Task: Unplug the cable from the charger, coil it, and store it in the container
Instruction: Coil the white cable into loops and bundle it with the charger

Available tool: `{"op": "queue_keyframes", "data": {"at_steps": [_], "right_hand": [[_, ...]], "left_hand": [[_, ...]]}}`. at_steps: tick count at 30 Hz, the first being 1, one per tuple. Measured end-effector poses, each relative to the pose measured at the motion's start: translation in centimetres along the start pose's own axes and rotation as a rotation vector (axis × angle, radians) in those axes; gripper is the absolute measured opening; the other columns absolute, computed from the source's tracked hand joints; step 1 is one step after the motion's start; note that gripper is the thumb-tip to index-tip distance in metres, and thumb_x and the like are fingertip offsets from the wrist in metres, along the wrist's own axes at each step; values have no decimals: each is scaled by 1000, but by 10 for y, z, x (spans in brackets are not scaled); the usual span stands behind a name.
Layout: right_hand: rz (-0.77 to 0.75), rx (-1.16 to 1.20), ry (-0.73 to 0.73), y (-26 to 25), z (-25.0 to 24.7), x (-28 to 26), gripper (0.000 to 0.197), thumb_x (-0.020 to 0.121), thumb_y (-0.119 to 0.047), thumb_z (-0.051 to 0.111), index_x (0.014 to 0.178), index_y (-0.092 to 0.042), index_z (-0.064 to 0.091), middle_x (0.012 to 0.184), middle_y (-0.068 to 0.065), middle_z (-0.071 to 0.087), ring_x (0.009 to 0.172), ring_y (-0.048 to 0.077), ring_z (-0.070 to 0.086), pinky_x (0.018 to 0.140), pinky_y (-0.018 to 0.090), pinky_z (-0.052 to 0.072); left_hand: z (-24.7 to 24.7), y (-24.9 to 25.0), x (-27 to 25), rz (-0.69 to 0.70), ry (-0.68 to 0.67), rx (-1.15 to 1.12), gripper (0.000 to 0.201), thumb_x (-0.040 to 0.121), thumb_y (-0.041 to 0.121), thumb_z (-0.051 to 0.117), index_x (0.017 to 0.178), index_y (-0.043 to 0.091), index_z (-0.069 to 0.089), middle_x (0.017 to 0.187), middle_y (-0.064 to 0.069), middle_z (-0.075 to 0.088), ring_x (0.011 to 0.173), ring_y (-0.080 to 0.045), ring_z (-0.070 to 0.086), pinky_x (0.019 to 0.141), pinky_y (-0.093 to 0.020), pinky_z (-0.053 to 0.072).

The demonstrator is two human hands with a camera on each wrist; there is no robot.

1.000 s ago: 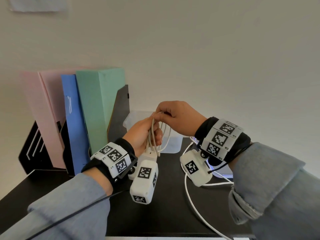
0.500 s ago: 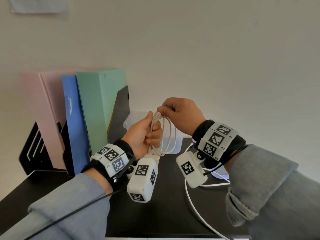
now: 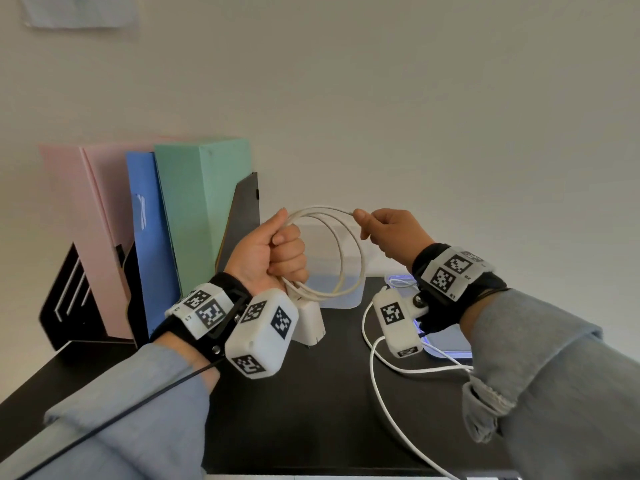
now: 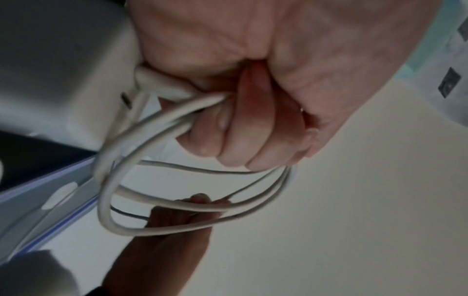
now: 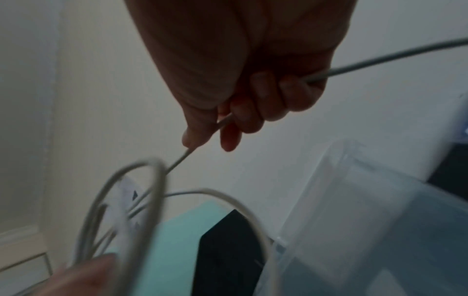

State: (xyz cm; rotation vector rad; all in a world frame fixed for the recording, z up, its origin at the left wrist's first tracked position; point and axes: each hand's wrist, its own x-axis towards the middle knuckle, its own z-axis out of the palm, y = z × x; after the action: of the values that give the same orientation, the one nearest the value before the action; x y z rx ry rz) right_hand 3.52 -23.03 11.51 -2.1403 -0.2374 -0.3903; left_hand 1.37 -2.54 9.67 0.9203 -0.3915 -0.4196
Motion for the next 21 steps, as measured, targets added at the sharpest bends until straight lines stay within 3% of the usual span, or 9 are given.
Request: {"op": "queue_keyframes", "data": {"at_steps": [8,11,13,16,18,21], "right_hand": [[36,-140,-49,25,-4,-3,45,90,-47,50,60,-14,54,52,-1,35,47,15,32,51,25,31],[62,-181,-48,35,-6,-3,46,90,-48,49,59,-14,54,52,0,36,47,15,34,52,26,32],[74,-199,-46,43,-7,-3,46,91,-47,48,59,-15,54,53,0,37,48,15,35,53,26,33],[80,-214,-36,50,-9,-3,44,92,-44,46,62,-14,57,54,-1,38,50,14,37,55,27,33],[74,-269,-33,52,-7,-4,41,94,-42,44,69,-14,62,55,-2,40,52,14,40,58,28,36],[56,-393,-60,51,-2,-4,36,94,-40,41,87,-17,68,65,2,55,64,18,51,67,32,42]], "left_hand": [[-19,14,1,73,-31,-108,48,84,44,40,43,21,40,43,7,10,36,-9,8,36,-18,23],[-39,20,6,8,-270,-270,48,92,41,39,54,13,50,44,4,25,39,-11,22,45,-24,32],[-50,25,8,-35,-387,-377,49,96,40,36,64,6,53,50,-2,33,45,-17,30,53,-31,32],[-54,29,9,9,-329,-379,49,95,40,36,63,7,53,50,0,31,44,-16,28,52,-31,35],[-50,29,7,95,-142,-317,52,92,44,35,53,14,50,46,7,21,39,-9,18,42,-23,34],[-42,27,6,203,80,-224,61,93,50,25,44,20,45,40,5,17,40,-6,8,37,-17,27]]}}
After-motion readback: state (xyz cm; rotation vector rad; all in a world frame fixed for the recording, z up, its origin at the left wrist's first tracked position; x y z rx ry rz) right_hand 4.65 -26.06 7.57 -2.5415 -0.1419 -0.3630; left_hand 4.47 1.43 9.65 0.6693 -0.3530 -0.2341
